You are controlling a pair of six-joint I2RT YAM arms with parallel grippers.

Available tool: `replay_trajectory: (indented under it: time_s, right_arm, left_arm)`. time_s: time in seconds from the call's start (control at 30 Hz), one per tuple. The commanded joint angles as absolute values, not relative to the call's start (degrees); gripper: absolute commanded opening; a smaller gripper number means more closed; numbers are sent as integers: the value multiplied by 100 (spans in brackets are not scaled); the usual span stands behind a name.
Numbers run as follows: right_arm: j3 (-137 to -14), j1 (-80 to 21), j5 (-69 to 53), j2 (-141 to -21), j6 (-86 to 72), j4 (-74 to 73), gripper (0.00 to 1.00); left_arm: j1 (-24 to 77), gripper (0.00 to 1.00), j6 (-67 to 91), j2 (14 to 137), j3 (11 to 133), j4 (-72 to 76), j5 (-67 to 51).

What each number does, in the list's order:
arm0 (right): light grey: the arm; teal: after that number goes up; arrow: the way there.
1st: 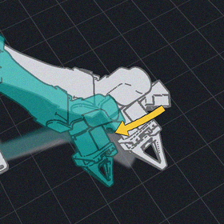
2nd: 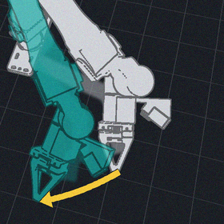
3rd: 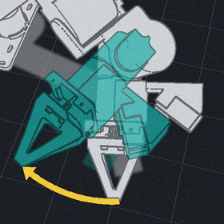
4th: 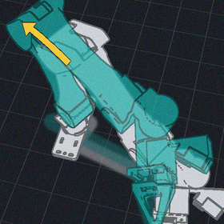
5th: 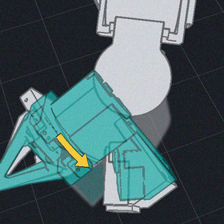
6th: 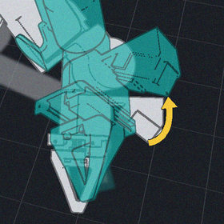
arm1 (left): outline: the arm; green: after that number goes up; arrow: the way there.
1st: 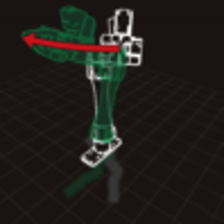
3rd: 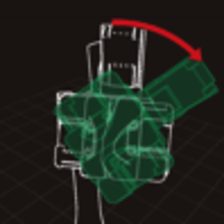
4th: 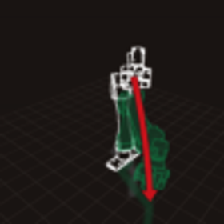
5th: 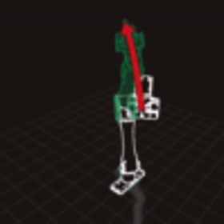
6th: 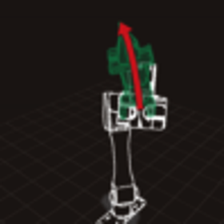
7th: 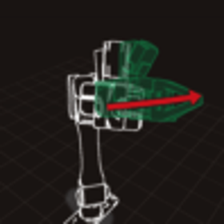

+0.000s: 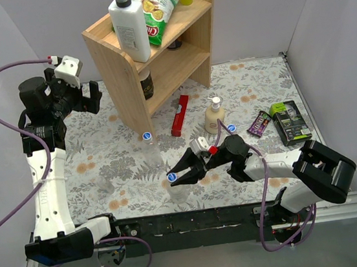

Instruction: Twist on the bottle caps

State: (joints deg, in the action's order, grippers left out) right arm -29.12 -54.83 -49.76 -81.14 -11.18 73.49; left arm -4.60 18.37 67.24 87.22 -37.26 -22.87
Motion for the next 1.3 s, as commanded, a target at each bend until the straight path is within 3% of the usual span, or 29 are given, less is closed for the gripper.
replay_trajectory:
  time_s: [0.0, 0.4, 0.47, 0.9, 1.03, 1.17, 1.27]
  right_arm:
    - [-2900, -5476, -5045, -8191, -1046, 8921, 33]
    - [-2804, -5476, -5159, -8174, -1046, 9009, 48]
    - [-2804, -5476, -5159, -8183, -1028, 8991, 55]
    - [-2830, -5476, -5221, -8156, -1037, 8912, 60]
    - [-2848, -5475, -5273, -8104, -1090, 8886, 87]
    - [-3206, -5432, -5414, -7920, -1274, 8676, 88]
    - [-3786, -5318, -5458, -7508, -1135, 6941, 89]
  left_arm:
    - [-492, 98, 1802, 6688, 8631, -3595, -2224]
    - [-492, 98, 1863, 6680, 8490, -3516, -2285]
    - [-501, 98, 1854, 6680, 8499, -3533, -2294]
    - [-492, 98, 1863, 6671, 8481, -3560, -2285]
    - [-501, 98, 1898, 6645, 8429, -3533, -2338]
    - [-501, 98, 1986, 6601, 8402, -3481, -2391]
    - [-501, 98, 2153, 6495, 8289, -3315, -2452]
